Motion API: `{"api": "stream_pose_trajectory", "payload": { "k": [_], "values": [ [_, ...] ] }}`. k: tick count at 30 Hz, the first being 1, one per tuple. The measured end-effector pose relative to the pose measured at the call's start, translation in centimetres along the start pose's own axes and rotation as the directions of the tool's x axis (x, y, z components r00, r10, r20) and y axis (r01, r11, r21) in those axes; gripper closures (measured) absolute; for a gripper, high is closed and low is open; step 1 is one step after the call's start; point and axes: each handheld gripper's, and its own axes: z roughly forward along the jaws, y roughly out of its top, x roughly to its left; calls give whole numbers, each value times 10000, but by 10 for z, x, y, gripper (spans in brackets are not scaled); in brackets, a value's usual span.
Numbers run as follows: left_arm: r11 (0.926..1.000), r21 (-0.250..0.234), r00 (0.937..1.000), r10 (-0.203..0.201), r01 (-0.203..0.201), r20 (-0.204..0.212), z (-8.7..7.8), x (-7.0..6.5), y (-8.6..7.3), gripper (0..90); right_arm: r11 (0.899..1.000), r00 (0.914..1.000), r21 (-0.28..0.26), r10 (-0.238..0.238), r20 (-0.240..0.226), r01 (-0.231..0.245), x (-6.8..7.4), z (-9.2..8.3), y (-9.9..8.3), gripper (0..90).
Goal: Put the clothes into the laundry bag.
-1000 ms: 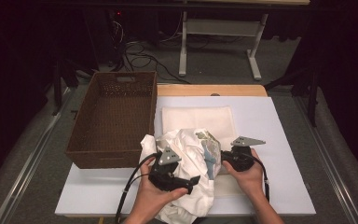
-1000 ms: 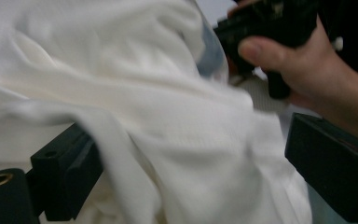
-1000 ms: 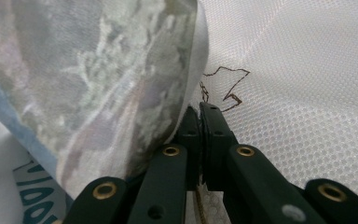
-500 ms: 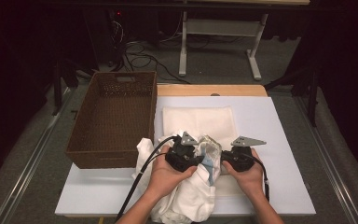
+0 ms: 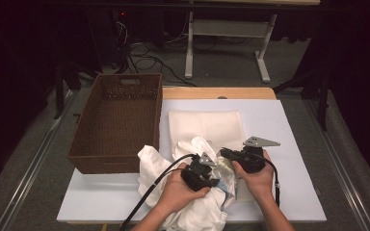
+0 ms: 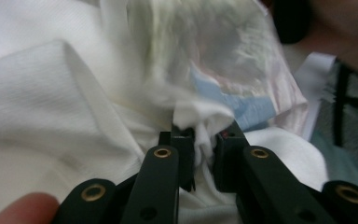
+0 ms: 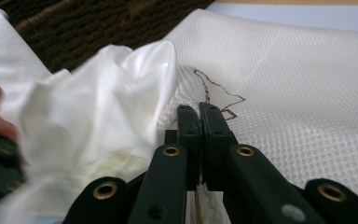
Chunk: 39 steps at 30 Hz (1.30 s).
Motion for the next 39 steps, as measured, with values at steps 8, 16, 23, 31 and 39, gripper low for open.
{"api": "stream_pose_trajectory", "payload": {
  "k": [8,16,23,31,39],
  "values": [
    [9786,-1249,9627,-1859,1634,-1967,5,13,6,804,9992,9992,-52,-392,100,393,12,-7,3,888],
    [9616,-2436,9797,-1595,1262,-1217,-33,11,6,480,9994,9991,-30,-330,279,331,12,-9,2,888],
    [9444,-2725,9468,-2446,1838,-2092,-56,44,18,241,9997,9995,-31,-241,227,241,10,-9,1,888],
    [9773,-1225,9682,-1914,1728,-1612,-28,53,17,794,9998,9993,75,-207,297,205,8,-6,-2,888],
    [9651,-2372,9932,-1164,1115,-67,-48,24,15,824,10000,9989,28,-66,466,65,6,-5,-1,888]
  ]
}}
